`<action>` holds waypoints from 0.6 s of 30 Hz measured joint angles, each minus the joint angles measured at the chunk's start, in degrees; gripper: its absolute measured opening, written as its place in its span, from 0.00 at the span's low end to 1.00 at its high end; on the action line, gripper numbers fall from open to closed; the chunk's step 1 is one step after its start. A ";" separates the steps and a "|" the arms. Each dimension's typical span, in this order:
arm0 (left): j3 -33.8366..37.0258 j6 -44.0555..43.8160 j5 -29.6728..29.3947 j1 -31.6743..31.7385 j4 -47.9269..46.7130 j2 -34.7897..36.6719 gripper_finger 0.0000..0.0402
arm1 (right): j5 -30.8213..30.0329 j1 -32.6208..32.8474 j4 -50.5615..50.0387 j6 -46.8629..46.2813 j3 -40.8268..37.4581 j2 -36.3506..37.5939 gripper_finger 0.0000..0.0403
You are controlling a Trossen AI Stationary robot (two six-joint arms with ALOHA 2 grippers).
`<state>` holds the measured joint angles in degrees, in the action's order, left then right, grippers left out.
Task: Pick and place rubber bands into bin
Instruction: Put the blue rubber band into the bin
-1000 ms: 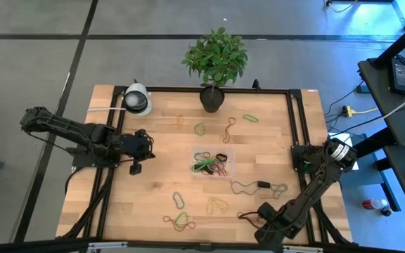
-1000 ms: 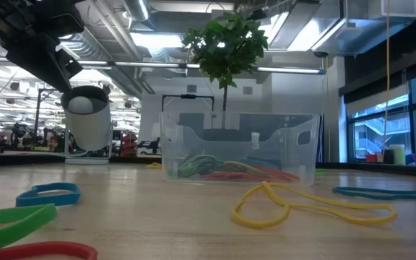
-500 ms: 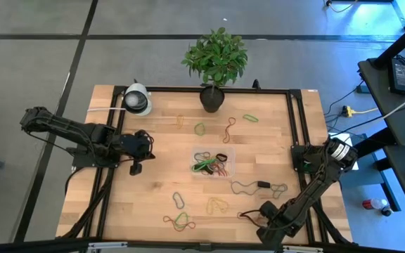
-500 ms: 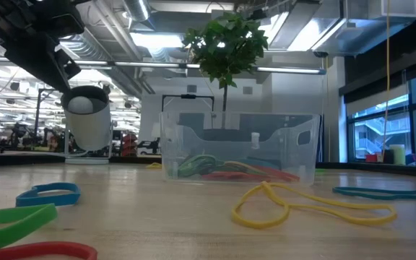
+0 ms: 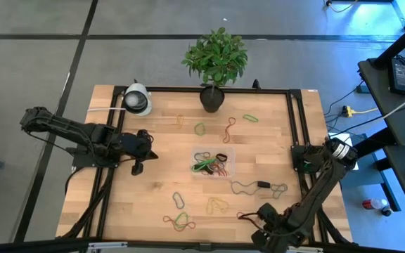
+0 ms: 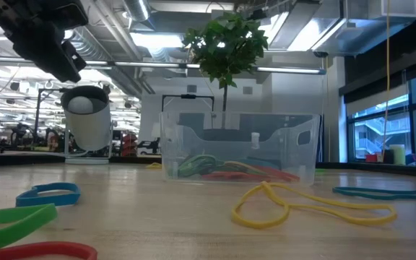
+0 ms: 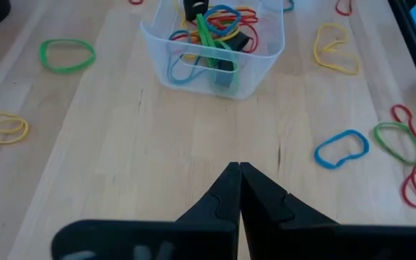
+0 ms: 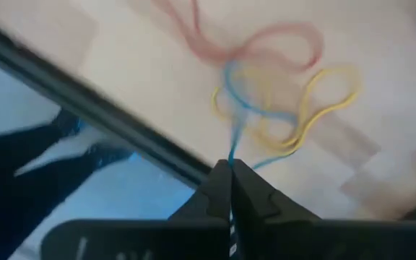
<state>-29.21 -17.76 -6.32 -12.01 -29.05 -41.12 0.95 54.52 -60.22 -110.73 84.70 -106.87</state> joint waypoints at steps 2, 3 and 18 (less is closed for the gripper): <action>0.00 0.52 0.00 0.00 0.32 0.00 0.00 | -3.06 -0.03 -5.03 -0.05 3.63 0.02 0.00; 0.00 0.85 0.00 0.00 0.60 0.00 0.01 | -4.74 -0.20 -7.60 -0.06 5.54 0.03 0.00; 0.00 0.99 0.00 0.00 1.01 0.00 0.00 | -32.64 -10.97 -29.78 17.36 25.34 0.15 0.00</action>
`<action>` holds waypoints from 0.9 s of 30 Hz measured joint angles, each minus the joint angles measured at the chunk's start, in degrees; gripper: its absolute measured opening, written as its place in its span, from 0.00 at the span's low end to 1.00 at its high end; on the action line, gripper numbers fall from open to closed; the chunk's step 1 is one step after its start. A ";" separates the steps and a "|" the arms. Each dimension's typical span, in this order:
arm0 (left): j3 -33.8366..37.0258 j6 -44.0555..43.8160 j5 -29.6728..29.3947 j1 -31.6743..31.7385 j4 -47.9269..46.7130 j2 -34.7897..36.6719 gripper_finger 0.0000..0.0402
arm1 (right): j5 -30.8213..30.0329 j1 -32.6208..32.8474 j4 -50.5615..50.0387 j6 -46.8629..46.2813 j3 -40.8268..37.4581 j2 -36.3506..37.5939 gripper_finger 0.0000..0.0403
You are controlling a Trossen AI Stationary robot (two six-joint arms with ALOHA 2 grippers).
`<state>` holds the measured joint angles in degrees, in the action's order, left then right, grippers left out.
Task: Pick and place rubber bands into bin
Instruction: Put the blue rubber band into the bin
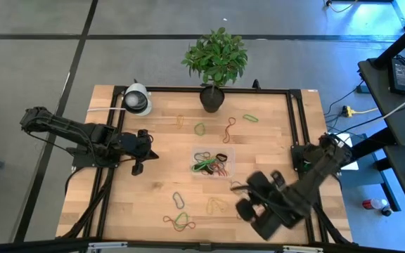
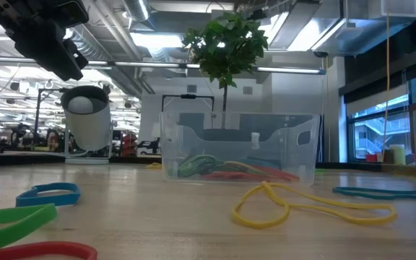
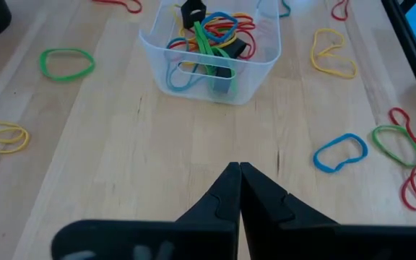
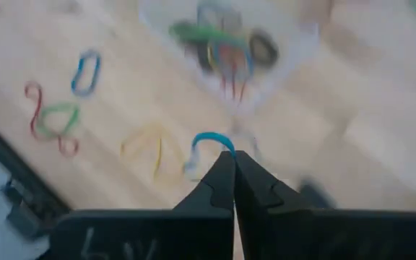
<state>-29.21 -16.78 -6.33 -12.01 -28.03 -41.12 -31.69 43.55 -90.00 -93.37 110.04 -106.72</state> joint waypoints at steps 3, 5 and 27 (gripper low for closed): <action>0.00 0.00 0.00 0.00 -0.02 0.00 0.01 | -2.05 -4.40 0.39 7.24 1.48 0.02 0.00; 0.00 0.02 0.00 0.00 -0.02 0.00 0.01 | -2.33 -7.38 0.46 11.86 2.05 -0.01 0.00; 0.00 0.21 -0.03 0.00 -0.04 0.00 0.00 | 9.00 -8.55 6.13 24.81 7.31 0.00 0.00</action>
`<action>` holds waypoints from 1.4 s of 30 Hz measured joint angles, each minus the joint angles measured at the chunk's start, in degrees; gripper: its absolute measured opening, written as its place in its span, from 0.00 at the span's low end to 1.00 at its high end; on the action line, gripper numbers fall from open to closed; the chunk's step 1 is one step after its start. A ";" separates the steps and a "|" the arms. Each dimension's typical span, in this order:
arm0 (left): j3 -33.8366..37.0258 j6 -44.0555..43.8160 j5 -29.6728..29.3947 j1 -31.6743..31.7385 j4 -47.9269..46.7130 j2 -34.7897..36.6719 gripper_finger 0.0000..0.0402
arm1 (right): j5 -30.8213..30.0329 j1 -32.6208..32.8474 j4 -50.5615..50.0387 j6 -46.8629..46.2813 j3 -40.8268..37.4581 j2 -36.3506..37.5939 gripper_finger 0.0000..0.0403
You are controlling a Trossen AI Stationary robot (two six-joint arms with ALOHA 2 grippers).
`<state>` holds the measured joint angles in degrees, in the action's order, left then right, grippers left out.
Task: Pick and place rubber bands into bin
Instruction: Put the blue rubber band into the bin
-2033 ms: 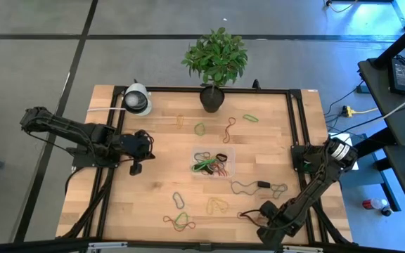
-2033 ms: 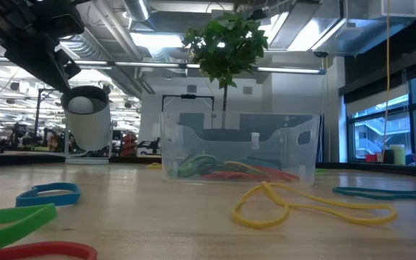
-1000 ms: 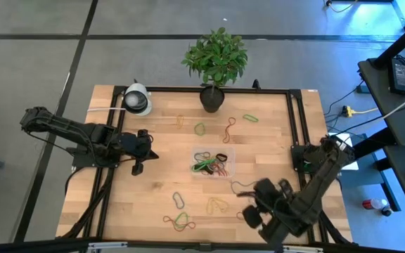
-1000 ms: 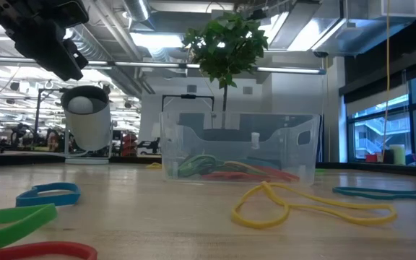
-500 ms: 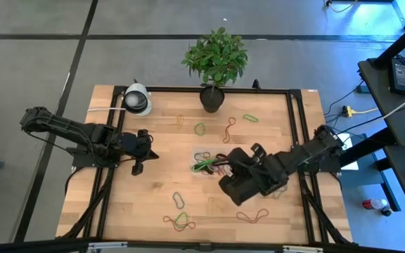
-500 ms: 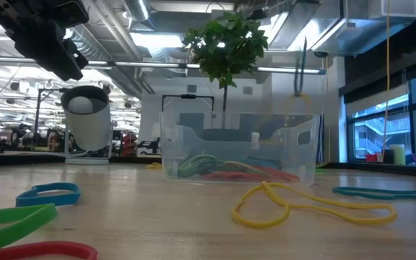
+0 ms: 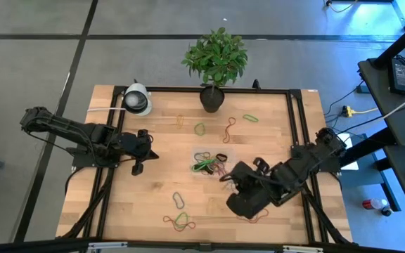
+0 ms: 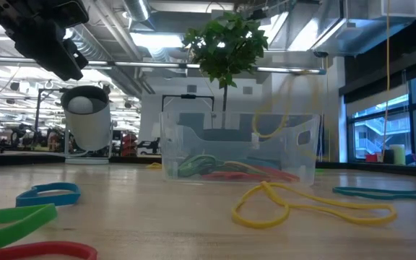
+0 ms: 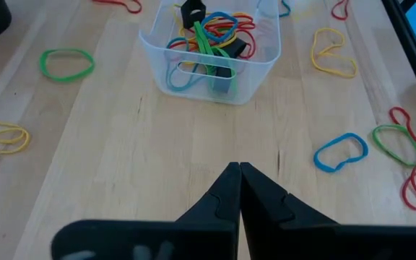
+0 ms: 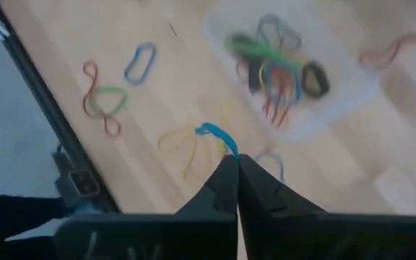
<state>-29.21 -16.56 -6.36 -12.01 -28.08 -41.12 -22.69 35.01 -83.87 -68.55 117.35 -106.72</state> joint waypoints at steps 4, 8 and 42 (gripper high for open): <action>0.00 1.84 -0.10 0.00 0.00 0.00 0.01 | 3.47 1.59 0.27 -4.22 -3.95 0.00 0.00; 0.00 2.20 -0.12 0.00 0.02 0.00 0.00 | 12.41 2.43 3.94 -7.51 -12.54 0.00 0.00; -0.02 -0.68 0.05 0.00 0.02 0.00 0.00 | 15.68 0.85 29.30 -22.34 -43.70 -0.02 0.53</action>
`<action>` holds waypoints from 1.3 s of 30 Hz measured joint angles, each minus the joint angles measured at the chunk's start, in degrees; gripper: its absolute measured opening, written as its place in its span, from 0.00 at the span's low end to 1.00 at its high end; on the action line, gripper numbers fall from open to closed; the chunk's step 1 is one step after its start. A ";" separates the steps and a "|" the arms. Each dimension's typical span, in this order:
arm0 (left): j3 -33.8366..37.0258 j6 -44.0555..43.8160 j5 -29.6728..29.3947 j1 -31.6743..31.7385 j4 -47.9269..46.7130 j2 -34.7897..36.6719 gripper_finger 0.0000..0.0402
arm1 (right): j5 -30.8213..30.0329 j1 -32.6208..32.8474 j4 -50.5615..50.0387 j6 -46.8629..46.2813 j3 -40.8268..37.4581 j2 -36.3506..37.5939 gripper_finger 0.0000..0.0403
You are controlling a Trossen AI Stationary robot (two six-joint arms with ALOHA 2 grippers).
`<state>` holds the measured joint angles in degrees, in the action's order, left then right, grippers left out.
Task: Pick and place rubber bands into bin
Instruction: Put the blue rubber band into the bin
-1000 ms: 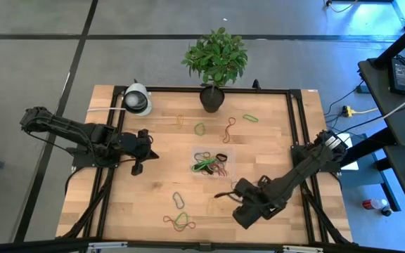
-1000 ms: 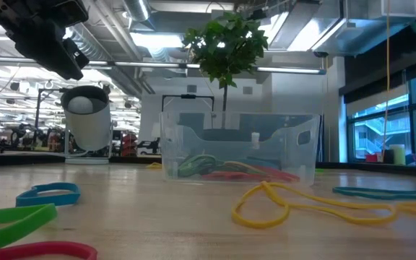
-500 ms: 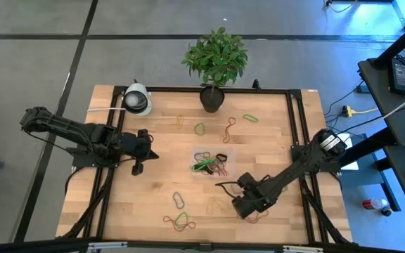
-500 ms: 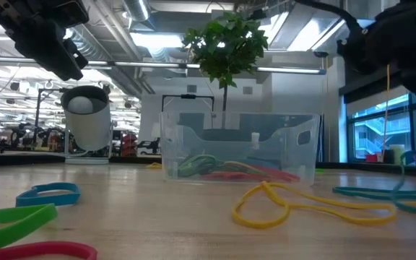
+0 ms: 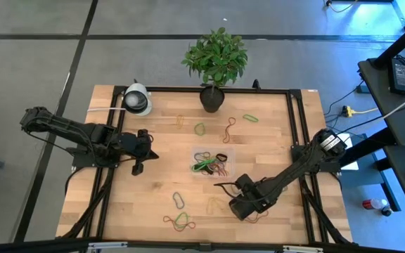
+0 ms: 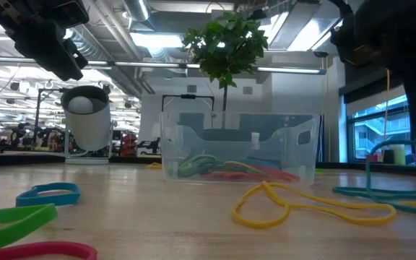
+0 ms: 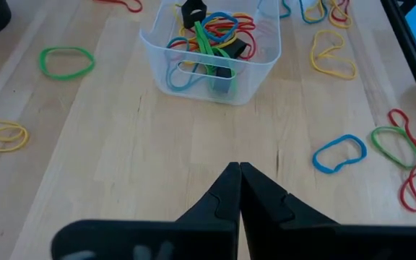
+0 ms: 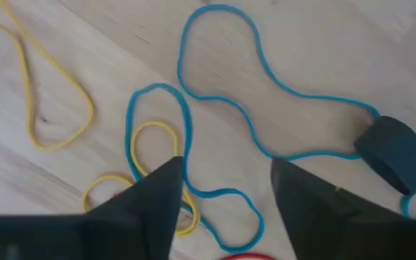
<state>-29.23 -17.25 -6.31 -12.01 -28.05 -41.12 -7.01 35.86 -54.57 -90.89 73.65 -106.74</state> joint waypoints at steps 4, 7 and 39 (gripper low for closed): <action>0.00 0.02 0.00 0.00 0.00 0.00 0.01 | 0.00 0.00 0.14 -0.37 0.00 0.00 0.61; 0.00 0.01 0.00 0.00 0.00 0.00 0.00 | -1.06 0.00 3.95 -0.17 0.00 0.00 0.62; 0.00 -0.03 0.00 0.00 0.00 -0.02 0.01 | -6.23 -6.38 7.73 0.62 -7.82 -0.13 0.39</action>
<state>-29.23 -17.28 -6.31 -12.01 -28.05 -41.15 -13.23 29.48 -46.84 -90.27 65.83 -106.87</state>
